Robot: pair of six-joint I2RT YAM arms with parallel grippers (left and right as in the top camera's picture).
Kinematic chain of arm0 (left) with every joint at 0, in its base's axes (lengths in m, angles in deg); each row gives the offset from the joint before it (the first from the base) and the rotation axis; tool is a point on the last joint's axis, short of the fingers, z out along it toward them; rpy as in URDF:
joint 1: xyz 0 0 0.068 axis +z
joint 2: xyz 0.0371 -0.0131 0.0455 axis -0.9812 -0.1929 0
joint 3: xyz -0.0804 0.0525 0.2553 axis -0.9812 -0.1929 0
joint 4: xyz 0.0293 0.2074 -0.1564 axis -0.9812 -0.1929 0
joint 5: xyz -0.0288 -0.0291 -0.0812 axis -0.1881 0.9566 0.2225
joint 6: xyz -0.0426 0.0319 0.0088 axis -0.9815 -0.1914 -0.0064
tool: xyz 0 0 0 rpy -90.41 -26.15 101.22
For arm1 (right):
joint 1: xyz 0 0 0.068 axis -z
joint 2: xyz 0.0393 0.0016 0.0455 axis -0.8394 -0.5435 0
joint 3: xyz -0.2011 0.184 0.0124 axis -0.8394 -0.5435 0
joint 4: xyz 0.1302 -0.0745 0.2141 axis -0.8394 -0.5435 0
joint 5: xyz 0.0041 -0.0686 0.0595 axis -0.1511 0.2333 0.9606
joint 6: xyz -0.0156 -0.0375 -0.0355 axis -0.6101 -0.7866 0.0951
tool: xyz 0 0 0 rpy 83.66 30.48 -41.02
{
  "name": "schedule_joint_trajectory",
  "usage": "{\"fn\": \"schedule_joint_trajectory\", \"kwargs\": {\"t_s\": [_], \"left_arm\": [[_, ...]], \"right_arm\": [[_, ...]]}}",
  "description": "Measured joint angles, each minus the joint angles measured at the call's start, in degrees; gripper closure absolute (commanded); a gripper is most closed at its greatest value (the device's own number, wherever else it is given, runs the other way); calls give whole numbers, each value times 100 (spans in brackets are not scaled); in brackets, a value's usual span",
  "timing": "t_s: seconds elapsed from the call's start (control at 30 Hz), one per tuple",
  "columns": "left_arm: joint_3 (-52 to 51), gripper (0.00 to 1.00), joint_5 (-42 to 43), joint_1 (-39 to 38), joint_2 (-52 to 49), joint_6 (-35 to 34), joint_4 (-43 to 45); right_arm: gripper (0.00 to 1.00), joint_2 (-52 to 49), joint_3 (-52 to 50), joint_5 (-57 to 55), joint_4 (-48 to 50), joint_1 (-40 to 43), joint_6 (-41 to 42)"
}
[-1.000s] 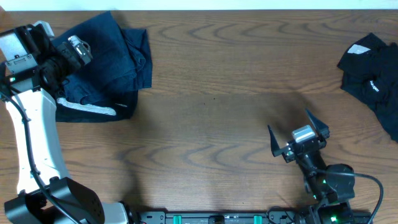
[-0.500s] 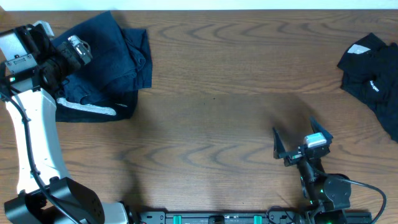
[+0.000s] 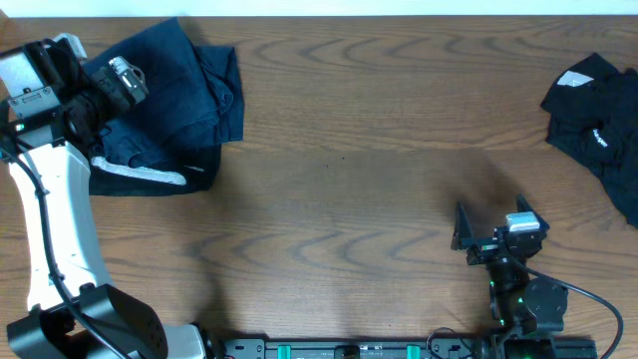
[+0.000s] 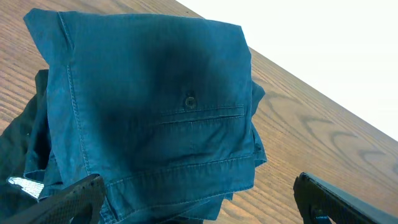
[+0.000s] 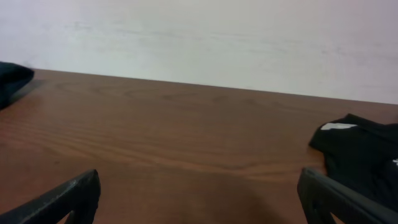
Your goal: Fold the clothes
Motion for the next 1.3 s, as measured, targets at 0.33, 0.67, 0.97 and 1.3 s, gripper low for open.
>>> {"fn": "schedule_joint_trajectory", "kwargs": {"t_s": [0.33, 0.67, 0.97, 1.3], "left_arm": [[0, 2, 0, 0, 0, 0, 0], [0, 2, 0, 0, -2, 0, 0], [0, 2, 0, 0, 0, 0, 0], [0, 2, 0, 0, 0, 0, 0]], "right_arm": [[1, 0, 0, -22, 0, 234, 0], [1, 0, 0, -24, 0, 234, 0], [1, 0, 0, -24, 0, 234, 0], [1, 0, 0, -24, 0, 234, 0]]}}
